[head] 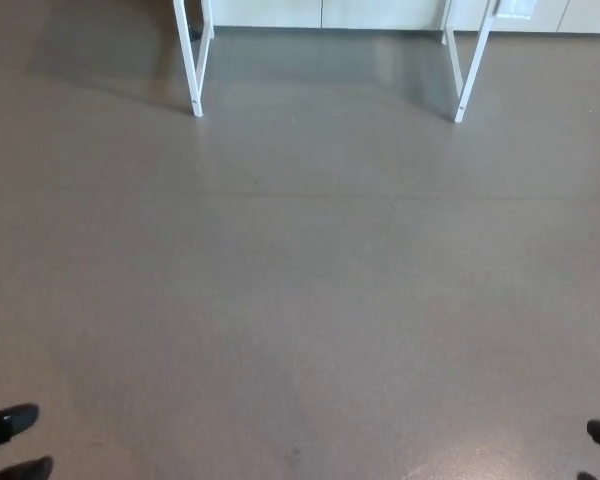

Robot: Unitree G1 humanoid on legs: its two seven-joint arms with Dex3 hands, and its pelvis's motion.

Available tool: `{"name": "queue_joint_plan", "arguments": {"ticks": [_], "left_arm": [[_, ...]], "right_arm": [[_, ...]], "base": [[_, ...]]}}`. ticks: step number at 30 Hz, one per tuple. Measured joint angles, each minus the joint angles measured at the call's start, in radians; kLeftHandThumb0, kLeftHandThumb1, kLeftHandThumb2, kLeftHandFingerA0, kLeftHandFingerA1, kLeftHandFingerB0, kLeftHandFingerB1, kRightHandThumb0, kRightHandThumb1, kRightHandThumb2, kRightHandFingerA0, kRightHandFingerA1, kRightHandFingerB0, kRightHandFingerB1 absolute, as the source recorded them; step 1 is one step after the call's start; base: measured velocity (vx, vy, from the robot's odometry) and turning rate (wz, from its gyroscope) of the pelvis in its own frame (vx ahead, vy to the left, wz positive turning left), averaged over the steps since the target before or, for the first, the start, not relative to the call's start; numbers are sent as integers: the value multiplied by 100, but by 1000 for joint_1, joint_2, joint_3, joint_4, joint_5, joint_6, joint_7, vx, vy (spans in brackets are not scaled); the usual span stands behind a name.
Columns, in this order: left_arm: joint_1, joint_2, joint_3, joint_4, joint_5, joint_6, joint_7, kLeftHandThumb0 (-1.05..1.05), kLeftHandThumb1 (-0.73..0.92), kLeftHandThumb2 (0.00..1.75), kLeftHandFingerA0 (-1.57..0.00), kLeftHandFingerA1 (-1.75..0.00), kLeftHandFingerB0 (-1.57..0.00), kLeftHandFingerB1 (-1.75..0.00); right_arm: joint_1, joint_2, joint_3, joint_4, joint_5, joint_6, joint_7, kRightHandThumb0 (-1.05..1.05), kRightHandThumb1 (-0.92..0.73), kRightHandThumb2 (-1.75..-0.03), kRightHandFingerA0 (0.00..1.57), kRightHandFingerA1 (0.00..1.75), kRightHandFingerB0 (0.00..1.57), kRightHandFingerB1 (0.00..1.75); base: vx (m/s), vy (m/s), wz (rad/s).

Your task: The robot walk towards a table in front and then clicks the light switch button using the right hand's index finger

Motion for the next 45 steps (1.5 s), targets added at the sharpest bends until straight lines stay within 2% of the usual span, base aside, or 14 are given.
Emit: {"name": "queue_joint_plan", "arguments": {"ticks": [3,6,10,12,13,15,16,17,26,27,30,33,34,45], "left_arm": [[17,0,2,2,-11,2,-19,-28,61,57,-57,-48,-46,-41],[21,0,3,6,-19,5,-29,-28,61,57,-55,-48,-46,-41],[38,0,3,10,-28,6,-44,-29,61,57,-56,-48,-48,-41],[53,1,3,19,-30,6,-51,-28,64,58,-56,-48,-45,-40],[58,3,3,21,-30,6,-54,-28,64,58,-55,-48,-45,-40],[61,3,1,25,-31,3,-59,-27,64,58,-55,-49,-44,-41],[61,2,0,26,-31,2,-60,-27,64,58,-56,-49,-44,-41],[66,-1,-5,37,-31,1,-65,-26,63,58,-57,-49,-44,-41],[85,3,-12,72,-28,-9,-73,-30,61,57,-59,-49,-46,-41],[84,13,-9,73,-28,-16,-73,-30,61,57,-59,-49,-46,-41],[83,22,-10,73,-28,-26,-73,-28,59,57,-63,-50,-48,-41],[83,20,-13,78,-27,-28,-72,-27,61,57,-62,-50,-46,-41],[83,20,-14,78,-27,-28,-72,-28,61,57,-62,-50,-46,-41],[76,20,-37,111,-22,-67,-75,-28,60,57,-66,-51,-48,-41]], "right_arm": [[20,0,1,3,9,-3,13,-57,-38,-88,60,70,31,56],[27,0,2,12,13,-11,19,-66,-50,-58,60,60,43,51],[46,0,6,20,13,-24,23,-58,-38,-87,60,71,31,56],[58,1,7,23,13,-33,26,-64,-52,-57,59,60,44,51],[64,1,8,29,13,-37,28,-58,-39,-88,60,71,31,56],[74,-1,9,44,12,-45,30,-57,-38,-88,60,71,31,56],[74,-2,8,47,12,-45,30,-61,-52,-56,56,61,41,51],[74,-8,7,52,12,-51,31,-55,-38,-88,59,71,30,57],[83,-9,23,58,10,-72,38,-61,-40,-87,62,71,34,56],[87,-7,30,64,8,-75,38,-63,-52,-56,60,60,45,51],[89,-7,38,69,6,-80,37,-58,-39,-88,62,71,35,57],[84,-11,42,69,3,-85,37,-60,-39,-87,63,71,33,56],[83,-12,42,70,2,-86,37,-66,-51,-56,61,61,46,52],[58,-42,66,111,-20,-116,34,-68,-50,-56,60,61,47,51]], "base": [[0,0,0],[0,0,0],[11,-1,-3],[136,-41,10],[36,-92,7],[-92,17,41],[-99,35,-5],[69,123,-4],[132,328,-10],[134,215,1],[157,165,6],[174,71,8],[150,-1,16],[238,-216,8]]}}
